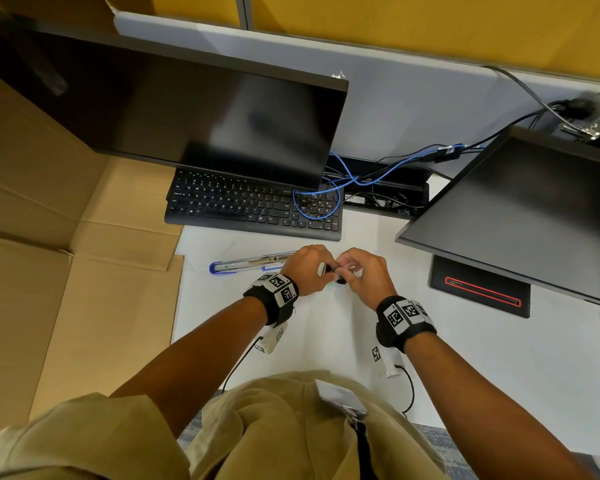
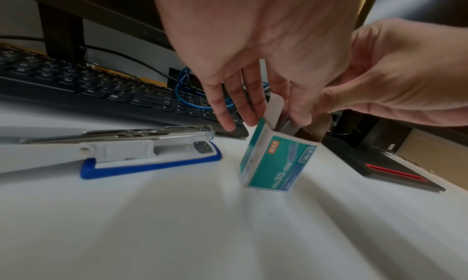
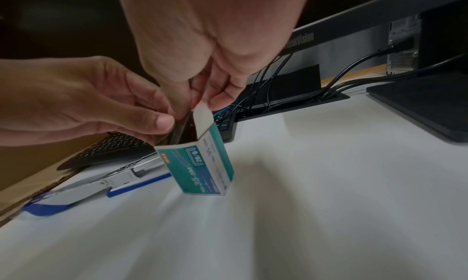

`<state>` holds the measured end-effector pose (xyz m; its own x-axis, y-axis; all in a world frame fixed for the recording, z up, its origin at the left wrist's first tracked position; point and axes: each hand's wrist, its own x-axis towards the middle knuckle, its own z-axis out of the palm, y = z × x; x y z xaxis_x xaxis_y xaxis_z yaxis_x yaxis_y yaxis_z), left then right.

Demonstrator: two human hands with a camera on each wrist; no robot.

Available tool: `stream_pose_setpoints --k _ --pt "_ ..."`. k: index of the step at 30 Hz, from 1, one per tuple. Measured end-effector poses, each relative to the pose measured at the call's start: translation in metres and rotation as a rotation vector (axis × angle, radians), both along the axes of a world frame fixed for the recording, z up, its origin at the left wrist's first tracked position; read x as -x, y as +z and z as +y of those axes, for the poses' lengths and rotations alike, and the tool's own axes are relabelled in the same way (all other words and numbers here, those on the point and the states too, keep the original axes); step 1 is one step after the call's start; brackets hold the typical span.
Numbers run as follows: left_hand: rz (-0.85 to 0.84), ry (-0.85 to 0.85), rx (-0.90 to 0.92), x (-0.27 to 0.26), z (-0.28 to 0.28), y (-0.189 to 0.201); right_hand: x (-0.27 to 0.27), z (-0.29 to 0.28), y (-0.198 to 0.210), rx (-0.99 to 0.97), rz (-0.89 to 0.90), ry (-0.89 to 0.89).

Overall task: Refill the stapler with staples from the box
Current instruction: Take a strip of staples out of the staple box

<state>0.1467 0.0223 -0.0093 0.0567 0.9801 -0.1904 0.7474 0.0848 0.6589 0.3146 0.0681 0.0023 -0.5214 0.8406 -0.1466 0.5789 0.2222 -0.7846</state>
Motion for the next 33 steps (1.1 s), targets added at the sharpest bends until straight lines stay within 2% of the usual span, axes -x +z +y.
stream_pose_setpoints --k 7,17,24,33 --pt "-0.037 0.048 -0.011 0.0032 0.0000 0.0005 -0.0023 0.0005 -0.0029 0.008 0.027 -0.049" --pt "0.069 0.074 -0.067 -0.0023 -0.0024 0.0004 -0.0029 -0.0013 -0.0061 -0.026 0.041 -0.053" --pt "0.070 0.096 -0.098 -0.0035 -0.0026 0.0001 -0.0047 -0.0052 -0.0099 -0.005 -0.013 -0.035" --pt "-0.039 0.123 -0.163 -0.0003 -0.0004 0.0004 -0.0006 -0.0027 -0.0006 0.020 0.035 -0.061"
